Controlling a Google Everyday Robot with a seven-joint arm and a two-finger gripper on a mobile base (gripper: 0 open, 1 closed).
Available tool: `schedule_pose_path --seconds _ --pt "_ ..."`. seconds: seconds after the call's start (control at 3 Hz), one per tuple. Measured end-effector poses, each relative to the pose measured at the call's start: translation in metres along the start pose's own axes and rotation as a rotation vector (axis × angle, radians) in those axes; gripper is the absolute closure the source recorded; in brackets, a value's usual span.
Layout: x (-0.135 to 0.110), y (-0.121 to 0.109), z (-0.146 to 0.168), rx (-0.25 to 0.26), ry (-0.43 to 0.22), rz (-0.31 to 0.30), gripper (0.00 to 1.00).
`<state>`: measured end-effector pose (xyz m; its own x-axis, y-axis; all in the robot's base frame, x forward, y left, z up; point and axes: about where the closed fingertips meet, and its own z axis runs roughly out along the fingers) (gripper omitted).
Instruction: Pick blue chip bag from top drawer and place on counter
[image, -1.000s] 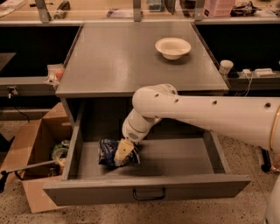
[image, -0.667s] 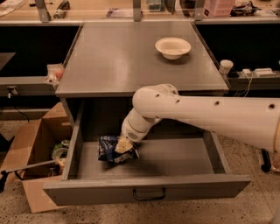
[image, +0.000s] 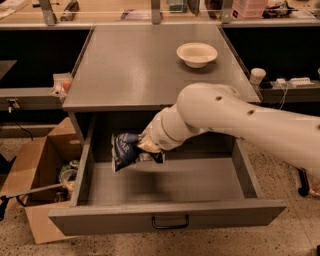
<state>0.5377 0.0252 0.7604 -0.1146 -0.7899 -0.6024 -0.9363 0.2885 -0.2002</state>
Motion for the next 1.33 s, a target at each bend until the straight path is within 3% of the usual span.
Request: schedule_pose_path --seconds 0.33,0.67,1.33 --pt "-0.02 -0.018 -0.071 0.12 -0.077 -0.072 1.0" --pt "-0.02 -0.018 -0.071 0.12 -0.077 -0.072 1.0" --pt "-0.101 -0.12 -0.132 0.324 -0.286 -0.215 1.0"
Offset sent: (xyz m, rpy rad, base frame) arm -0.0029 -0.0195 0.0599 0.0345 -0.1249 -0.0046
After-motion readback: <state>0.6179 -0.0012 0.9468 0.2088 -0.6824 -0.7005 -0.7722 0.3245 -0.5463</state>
